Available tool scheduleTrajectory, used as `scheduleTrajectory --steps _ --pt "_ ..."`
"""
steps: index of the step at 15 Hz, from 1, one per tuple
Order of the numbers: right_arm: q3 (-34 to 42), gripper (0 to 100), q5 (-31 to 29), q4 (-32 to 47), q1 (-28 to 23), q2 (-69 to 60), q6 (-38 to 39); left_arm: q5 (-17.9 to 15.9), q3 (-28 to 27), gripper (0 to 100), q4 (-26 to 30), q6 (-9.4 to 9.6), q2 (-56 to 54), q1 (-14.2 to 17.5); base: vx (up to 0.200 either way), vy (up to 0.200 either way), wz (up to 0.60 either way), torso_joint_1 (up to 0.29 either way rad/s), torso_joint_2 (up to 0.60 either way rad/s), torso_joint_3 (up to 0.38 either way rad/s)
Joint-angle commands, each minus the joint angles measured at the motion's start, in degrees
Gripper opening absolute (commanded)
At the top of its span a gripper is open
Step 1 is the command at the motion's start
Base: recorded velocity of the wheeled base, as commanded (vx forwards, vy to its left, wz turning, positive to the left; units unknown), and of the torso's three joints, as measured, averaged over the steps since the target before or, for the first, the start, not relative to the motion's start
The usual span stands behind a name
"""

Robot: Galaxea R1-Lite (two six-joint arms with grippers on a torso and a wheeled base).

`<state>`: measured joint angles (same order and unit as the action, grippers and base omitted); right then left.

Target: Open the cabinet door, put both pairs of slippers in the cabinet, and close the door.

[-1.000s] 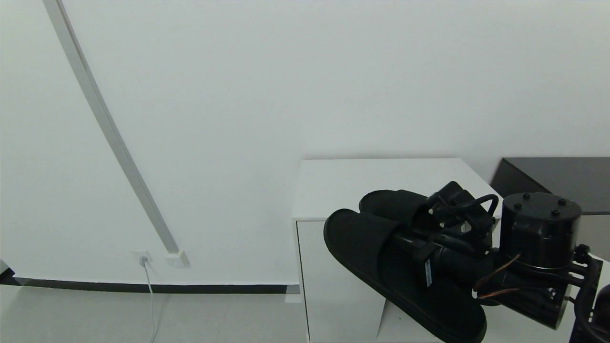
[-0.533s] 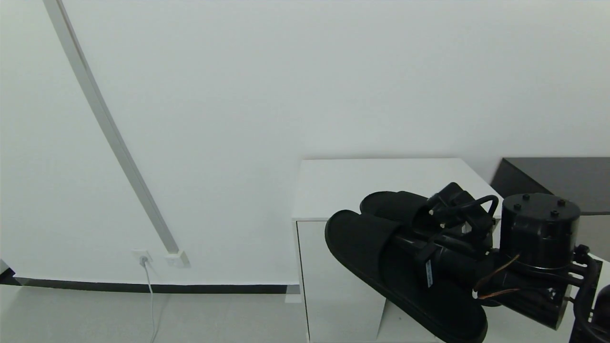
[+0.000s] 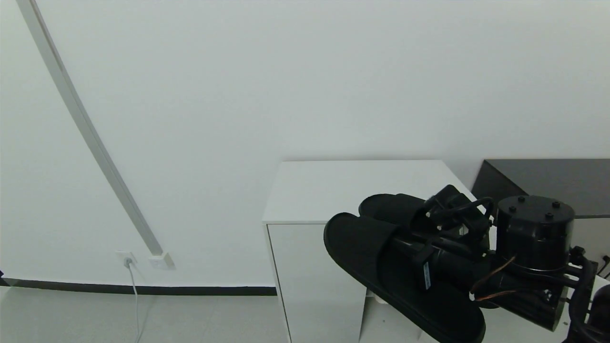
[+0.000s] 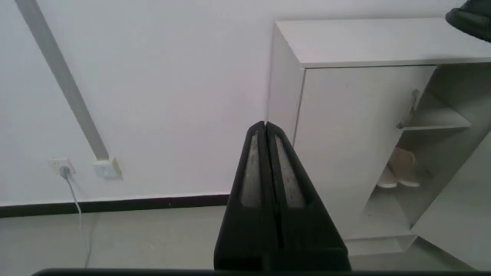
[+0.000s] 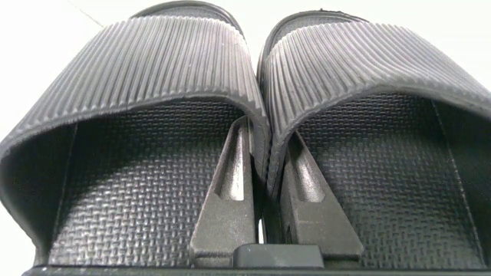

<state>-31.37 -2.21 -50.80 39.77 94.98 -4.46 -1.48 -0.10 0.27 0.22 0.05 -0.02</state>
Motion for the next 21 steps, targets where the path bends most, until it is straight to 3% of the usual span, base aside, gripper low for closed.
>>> scheduleTrajectory --steps 1,11,21 --pt "0.08 0 -0.08 0.00 -0.04 0.21 -0.02 -0.02 0.01 0 0.00 0.04 0.04 0.02 0.000 -0.200 0.00 0.007 0.01 0.002" --pt "1.31 0 0.19 -0.35 -0.13 0.12 -0.11 -0.02 0.01 0 0.00 0.04 0.04 0.02 0.000 -0.200 0.00 0.002 0.00 0.001" --pt "1.66 0 0.19 -0.44 -0.13 0.03 -0.37 -0.02 0.01 0 0.00 -0.04 0.04 0.02 0.000 0.000 0.00 0.000 0.00 0.000"
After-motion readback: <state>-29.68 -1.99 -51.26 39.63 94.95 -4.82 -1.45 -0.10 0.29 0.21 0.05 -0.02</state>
